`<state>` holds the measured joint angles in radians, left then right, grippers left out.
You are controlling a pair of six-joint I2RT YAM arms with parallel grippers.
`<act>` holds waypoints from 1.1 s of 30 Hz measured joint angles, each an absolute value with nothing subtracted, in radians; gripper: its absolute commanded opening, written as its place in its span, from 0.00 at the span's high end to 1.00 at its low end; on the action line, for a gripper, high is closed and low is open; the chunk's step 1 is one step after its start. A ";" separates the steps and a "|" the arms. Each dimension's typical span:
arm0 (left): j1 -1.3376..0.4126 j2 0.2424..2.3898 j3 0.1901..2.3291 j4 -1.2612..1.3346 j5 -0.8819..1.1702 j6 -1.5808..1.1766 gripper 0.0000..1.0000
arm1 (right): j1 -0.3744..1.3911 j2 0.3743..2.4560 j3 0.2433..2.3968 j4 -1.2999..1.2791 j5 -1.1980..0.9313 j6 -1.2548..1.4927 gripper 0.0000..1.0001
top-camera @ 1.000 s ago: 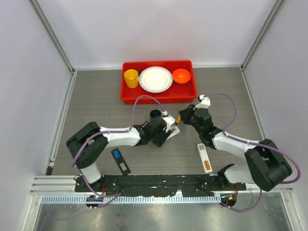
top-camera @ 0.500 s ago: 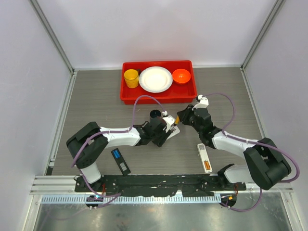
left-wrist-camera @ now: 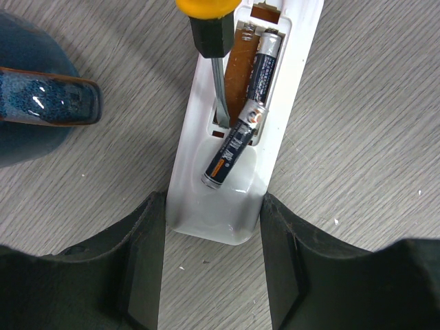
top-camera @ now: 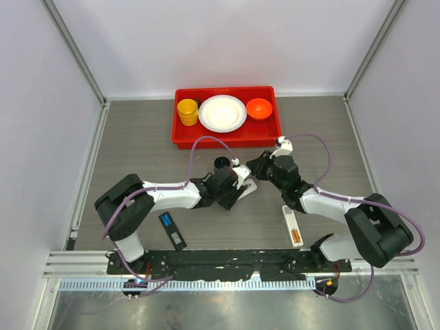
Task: Unload the batteries from the remote control
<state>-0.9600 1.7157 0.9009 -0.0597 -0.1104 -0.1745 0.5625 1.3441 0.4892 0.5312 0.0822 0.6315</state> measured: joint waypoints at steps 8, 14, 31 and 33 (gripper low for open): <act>-0.960 1.715 0.901 -0.060 -0.110 -0.175 1.00 | 0.571 1.343 0.496 0.529 0.089 0.631 0.99; -0.960 1.714 0.901 -0.062 -0.111 -0.175 0.96 | 0.575 1.328 0.498 0.509 0.088 0.630 0.99; -0.960 1.580 0.773 -0.034 -0.104 -0.178 0.27 | 0.587 1.245 0.504 0.482 0.076 0.634 0.99; -0.958 1.537 0.746 -0.022 -0.104 -0.179 0.27 | 0.587 1.245 0.506 0.478 0.076 0.634 0.99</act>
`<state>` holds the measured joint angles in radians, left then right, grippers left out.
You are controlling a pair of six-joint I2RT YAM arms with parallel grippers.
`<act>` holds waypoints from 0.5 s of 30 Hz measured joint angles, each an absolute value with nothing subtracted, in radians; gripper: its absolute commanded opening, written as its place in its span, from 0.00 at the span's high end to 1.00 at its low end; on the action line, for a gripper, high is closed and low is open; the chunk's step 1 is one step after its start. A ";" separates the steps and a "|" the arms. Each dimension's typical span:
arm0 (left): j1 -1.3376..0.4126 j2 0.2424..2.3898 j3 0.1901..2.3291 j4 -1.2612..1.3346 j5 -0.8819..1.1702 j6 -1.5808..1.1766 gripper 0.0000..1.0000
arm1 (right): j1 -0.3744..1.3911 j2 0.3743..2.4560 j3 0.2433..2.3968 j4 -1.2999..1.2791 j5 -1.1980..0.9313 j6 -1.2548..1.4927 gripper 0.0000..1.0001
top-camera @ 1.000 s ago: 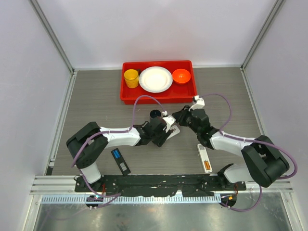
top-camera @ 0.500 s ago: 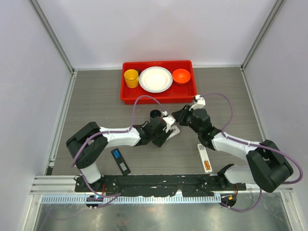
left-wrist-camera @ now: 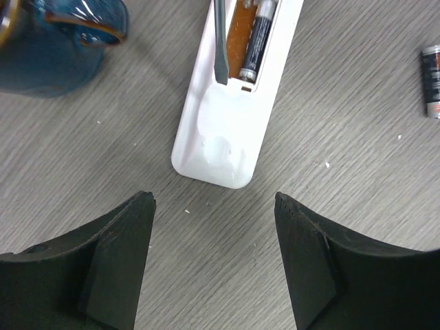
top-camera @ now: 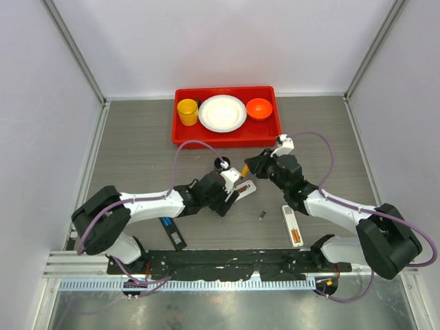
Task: Unload the batteries from the remote control
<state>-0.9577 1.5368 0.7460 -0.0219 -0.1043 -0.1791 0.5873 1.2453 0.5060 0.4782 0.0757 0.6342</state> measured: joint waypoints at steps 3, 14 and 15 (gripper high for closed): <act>-0.953 1.495 0.729 0.005 -0.102 -0.179 0.27 | 0.587 1.245 0.507 0.477 0.076 0.634 0.99; -0.949 1.491 0.729 0.037 -0.065 -0.179 0.26 | 0.587 1.225 0.507 0.455 0.091 0.633 0.99; -0.949 1.493 0.729 0.039 -0.064 -0.179 0.26 | 0.587 1.222 0.507 0.453 0.094 0.633 0.99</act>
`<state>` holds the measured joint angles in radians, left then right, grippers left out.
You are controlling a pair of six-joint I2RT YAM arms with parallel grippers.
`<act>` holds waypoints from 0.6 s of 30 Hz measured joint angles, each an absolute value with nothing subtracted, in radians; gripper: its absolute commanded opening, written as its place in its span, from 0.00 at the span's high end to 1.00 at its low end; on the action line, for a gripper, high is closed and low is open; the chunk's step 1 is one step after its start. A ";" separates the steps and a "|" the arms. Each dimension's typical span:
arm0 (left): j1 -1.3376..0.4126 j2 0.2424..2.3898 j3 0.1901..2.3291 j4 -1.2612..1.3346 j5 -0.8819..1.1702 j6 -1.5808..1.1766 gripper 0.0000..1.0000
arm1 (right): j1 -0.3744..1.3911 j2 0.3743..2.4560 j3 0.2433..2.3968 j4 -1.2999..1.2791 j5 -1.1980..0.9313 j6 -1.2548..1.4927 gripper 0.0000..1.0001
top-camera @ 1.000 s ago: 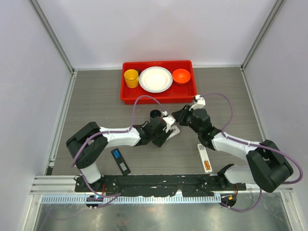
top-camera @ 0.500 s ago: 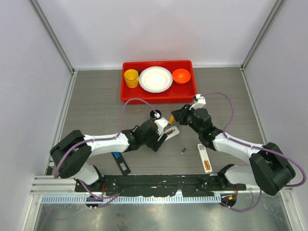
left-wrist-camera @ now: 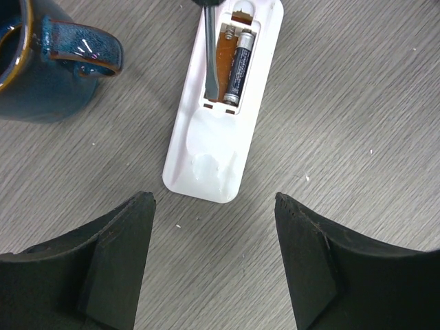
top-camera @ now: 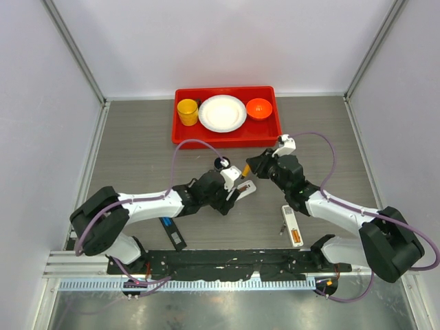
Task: Unload the batteries from the remote control
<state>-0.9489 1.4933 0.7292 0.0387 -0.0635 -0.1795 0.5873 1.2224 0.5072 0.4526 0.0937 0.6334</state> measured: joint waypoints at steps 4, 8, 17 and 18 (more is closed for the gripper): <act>-0.949 1.524 0.733 0.041 -0.062 -0.179 0.26 | 0.587 1.212 0.507 0.445 0.107 0.632 0.99; -0.949 1.580 0.752 0.039 -0.064 -0.176 0.26 | 0.587 1.210 0.507 0.439 0.115 0.630 0.99; -0.949 1.649 0.801 0.035 -0.088 -0.166 0.42 | 0.587 1.203 0.507 0.422 0.127 0.628 0.99; -0.949 1.649 0.802 0.035 -0.088 -0.166 0.43 | 0.587 1.201 0.507 0.422 0.129 0.627 0.99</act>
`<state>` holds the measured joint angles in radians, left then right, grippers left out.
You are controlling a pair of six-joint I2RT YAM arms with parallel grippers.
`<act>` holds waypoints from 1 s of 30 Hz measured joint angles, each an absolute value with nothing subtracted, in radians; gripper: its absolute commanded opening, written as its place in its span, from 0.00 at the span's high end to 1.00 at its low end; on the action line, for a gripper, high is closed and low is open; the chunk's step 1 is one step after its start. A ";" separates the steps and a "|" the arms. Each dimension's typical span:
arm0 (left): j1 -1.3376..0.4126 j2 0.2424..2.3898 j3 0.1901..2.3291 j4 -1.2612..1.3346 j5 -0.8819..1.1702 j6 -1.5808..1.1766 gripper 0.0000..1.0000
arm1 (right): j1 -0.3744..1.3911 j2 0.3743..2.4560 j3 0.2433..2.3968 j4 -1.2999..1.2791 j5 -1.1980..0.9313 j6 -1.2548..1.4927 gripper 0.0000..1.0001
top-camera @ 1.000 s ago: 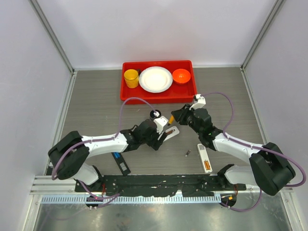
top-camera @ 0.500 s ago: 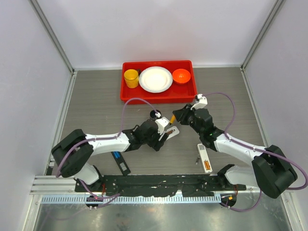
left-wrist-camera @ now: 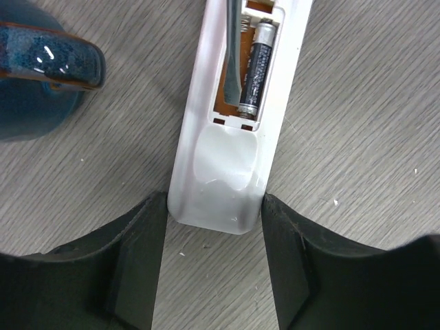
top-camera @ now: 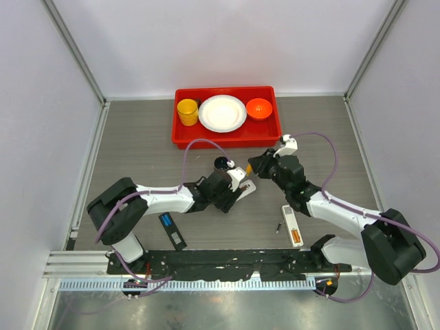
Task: Unload the batteries from the remote control
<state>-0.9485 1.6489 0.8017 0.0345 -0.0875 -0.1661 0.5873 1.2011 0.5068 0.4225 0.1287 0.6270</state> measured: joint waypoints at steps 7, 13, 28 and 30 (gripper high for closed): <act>-0.949 1.653 0.808 0.031 -0.082 -0.151 0.71 | 0.587 1.184 0.507 0.420 0.141 0.625 0.99; -0.962 1.654 0.813 0.020 -0.076 -0.153 0.69 | 0.587 1.171 0.497 0.410 0.149 0.624 0.99; -0.991 1.654 0.817 -0.001 -0.078 -0.155 0.33 | 0.587 1.154 0.478 0.386 0.174 0.604 0.99; -0.992 1.654 0.820 -0.005 -0.053 -0.155 0.33 | 0.587 1.154 0.478 0.385 0.176 0.603 0.99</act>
<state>-0.9924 1.6539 0.8200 -0.0051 -0.0532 -0.1551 0.5873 1.1538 0.4778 0.3855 0.1764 0.6025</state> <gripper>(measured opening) 0.667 0.243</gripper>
